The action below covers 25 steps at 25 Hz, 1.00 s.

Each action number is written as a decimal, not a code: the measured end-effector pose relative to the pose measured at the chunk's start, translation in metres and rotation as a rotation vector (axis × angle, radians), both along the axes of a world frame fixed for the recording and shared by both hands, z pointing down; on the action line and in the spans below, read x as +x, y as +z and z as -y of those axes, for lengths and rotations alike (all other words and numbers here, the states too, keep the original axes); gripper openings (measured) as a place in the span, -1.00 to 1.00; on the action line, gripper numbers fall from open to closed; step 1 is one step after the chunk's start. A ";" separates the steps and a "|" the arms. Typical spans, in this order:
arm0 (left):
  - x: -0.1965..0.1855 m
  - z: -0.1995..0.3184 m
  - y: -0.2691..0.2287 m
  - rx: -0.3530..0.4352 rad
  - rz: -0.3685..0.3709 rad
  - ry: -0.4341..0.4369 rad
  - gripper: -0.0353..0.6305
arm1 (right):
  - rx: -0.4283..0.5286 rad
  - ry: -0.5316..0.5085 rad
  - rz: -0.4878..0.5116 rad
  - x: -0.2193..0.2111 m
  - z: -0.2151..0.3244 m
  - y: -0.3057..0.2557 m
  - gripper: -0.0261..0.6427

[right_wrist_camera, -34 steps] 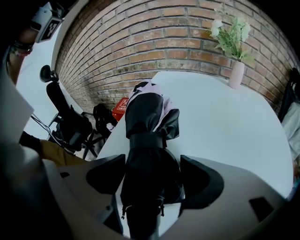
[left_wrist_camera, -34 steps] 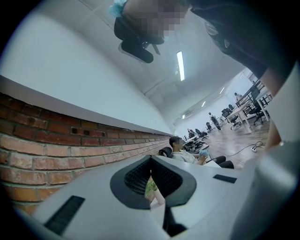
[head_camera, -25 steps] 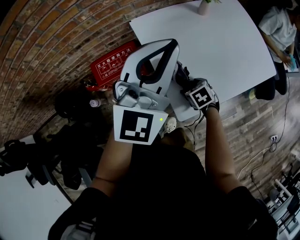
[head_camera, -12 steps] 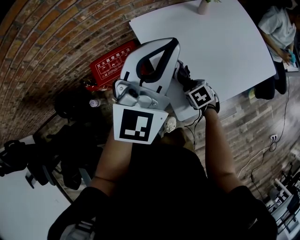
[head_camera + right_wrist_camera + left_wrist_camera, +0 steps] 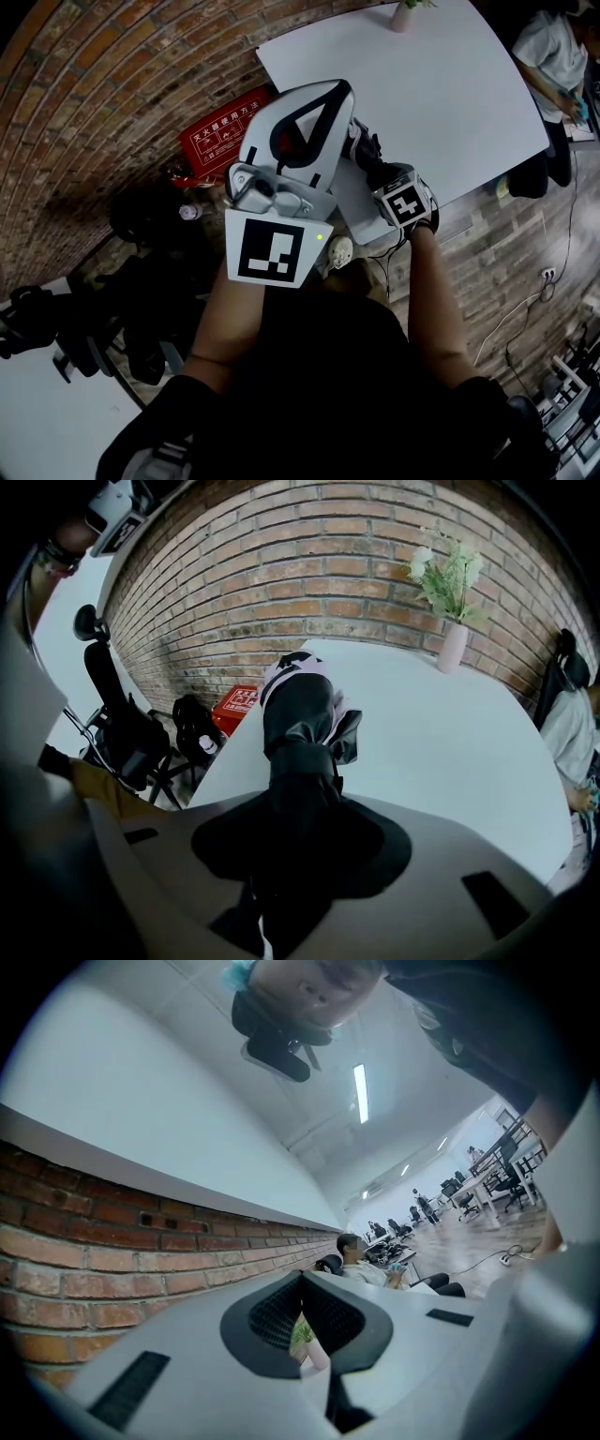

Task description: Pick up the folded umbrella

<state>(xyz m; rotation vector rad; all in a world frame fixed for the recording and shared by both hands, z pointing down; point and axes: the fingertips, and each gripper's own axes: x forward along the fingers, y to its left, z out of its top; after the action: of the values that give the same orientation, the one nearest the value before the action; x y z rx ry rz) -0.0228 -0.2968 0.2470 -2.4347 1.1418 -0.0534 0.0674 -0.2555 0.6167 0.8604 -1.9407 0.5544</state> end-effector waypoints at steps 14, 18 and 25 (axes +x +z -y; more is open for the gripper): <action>0.014 -0.016 -0.013 0.021 0.013 0.001 -0.86 | 0.219 0.070 0.114 0.020 0.021 -0.090 -0.35; 0.023 -0.023 -0.018 0.030 0.012 -0.003 -0.86 | 0.292 0.080 0.140 0.030 0.026 -0.121 -0.34; 0.042 -0.035 -0.024 0.043 0.025 -0.004 -0.86 | 0.416 0.112 0.205 0.050 0.026 -0.172 -0.34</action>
<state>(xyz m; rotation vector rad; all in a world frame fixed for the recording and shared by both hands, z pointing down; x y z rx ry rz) 0.0195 -0.2623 0.2232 -2.3877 1.1261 -0.0598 0.1173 -0.2820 0.4445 1.2182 -2.2481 0.3137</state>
